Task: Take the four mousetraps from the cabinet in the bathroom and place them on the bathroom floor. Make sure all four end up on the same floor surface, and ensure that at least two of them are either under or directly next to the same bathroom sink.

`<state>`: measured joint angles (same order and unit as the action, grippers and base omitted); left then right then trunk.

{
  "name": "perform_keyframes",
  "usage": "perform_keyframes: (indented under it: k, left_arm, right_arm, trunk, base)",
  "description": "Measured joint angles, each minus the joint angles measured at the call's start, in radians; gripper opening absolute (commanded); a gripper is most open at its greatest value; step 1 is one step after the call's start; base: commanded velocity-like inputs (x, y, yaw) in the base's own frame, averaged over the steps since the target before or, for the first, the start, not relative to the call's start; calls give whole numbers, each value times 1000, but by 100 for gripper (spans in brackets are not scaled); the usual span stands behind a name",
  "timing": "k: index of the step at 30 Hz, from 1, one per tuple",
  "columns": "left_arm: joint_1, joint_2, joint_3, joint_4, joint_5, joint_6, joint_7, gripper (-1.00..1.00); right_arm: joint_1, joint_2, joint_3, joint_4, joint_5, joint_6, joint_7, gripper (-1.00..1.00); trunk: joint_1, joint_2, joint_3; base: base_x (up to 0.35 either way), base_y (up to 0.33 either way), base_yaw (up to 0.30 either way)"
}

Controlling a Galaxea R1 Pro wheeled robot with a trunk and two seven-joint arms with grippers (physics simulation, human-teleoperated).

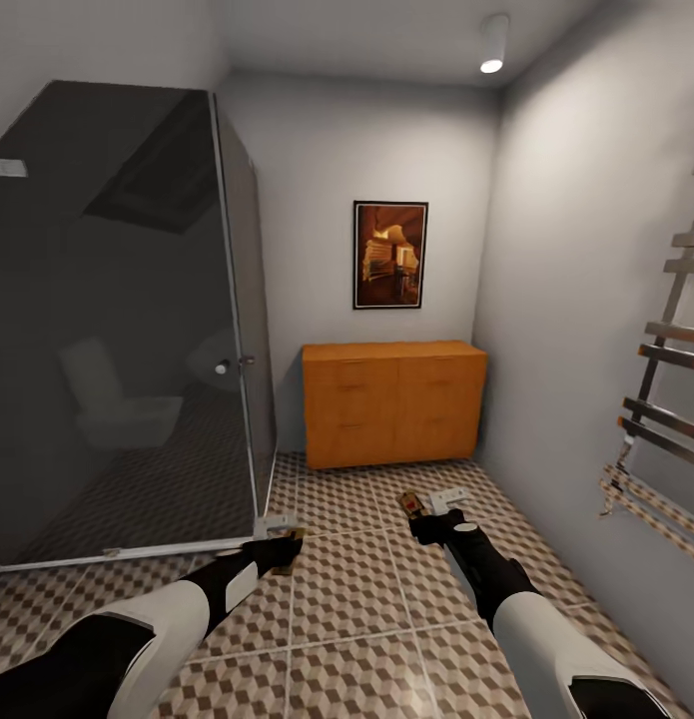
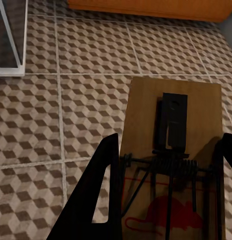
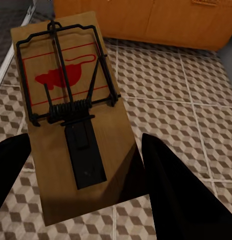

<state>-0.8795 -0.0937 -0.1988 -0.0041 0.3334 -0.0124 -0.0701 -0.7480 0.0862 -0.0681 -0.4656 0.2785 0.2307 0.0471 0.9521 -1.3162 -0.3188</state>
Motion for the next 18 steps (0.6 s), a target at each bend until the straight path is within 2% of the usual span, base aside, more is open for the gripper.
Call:
perform_keyframes:
  k: [18]
  left_arm:
    - [0, -1, 0, 0, -1, 0, 0, -100]
  right_arm:
    - [0, 2, 0, 32, 0, -3, -8, -100]
  trunk:
    - [0, 0, 7]
  base:
    - [0, 0, 257]
